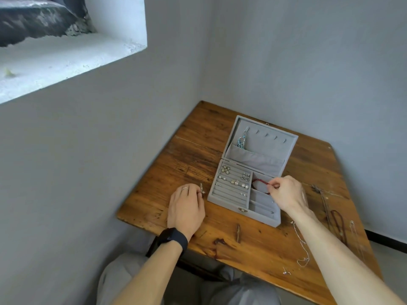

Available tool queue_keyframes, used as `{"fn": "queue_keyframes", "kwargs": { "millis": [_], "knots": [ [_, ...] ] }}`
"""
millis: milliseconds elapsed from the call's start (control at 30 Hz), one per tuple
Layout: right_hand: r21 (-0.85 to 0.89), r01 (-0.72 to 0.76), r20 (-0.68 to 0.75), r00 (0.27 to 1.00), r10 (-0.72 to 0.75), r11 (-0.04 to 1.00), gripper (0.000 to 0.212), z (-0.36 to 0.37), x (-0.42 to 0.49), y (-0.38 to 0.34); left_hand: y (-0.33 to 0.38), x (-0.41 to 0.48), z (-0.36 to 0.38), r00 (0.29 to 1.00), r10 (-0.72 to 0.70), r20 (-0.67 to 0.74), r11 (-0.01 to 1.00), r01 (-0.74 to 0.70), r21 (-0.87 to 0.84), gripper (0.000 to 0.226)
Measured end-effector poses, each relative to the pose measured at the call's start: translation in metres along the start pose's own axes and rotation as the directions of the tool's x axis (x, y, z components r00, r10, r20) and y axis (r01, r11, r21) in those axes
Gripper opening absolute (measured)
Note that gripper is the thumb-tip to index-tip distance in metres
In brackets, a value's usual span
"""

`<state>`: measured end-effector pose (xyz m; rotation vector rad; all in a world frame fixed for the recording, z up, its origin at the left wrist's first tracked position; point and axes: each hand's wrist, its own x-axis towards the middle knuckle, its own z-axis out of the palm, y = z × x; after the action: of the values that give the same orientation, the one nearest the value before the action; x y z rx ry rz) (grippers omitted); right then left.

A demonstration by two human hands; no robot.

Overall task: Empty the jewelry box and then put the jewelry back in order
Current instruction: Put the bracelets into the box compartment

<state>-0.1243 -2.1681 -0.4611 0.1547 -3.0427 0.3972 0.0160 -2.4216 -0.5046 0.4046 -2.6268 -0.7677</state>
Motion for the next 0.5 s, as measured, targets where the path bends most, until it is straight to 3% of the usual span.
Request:
{"fn": "queue_keyframes", "kwargs": {
  "millis": [133,267,400,500],
  "knots": [
    [-0.109,0.07,0.045,0.997,-0.066,0.992,0.021,0.004,0.003,-0.002,-0.001,0.0,0.0,1.0,0.016,0.002,1.0,-0.016,0.023,0.016],
    [-0.046,0.017,-0.043,0.999,-0.019,0.999,0.022,0.011,-0.004,0.0,-0.002,0.001,0.002,1.0,0.019,0.003,1.0,-0.019,-0.003,0.016],
    [-0.019,0.003,-0.024,1.0,-0.003,1.0,0.028,0.011,-0.017,-0.002,-0.003,0.001,-0.002,1.0,-0.004,0.022,0.994,0.006,-0.11,0.017],
    [0.133,-0.051,-0.077,0.995,0.061,0.99,0.028,0.003,-0.037,-0.018,-0.007,0.001,-0.008,0.997,-0.018,0.075,0.969,0.036,-0.244,0.014]
  ]
}}
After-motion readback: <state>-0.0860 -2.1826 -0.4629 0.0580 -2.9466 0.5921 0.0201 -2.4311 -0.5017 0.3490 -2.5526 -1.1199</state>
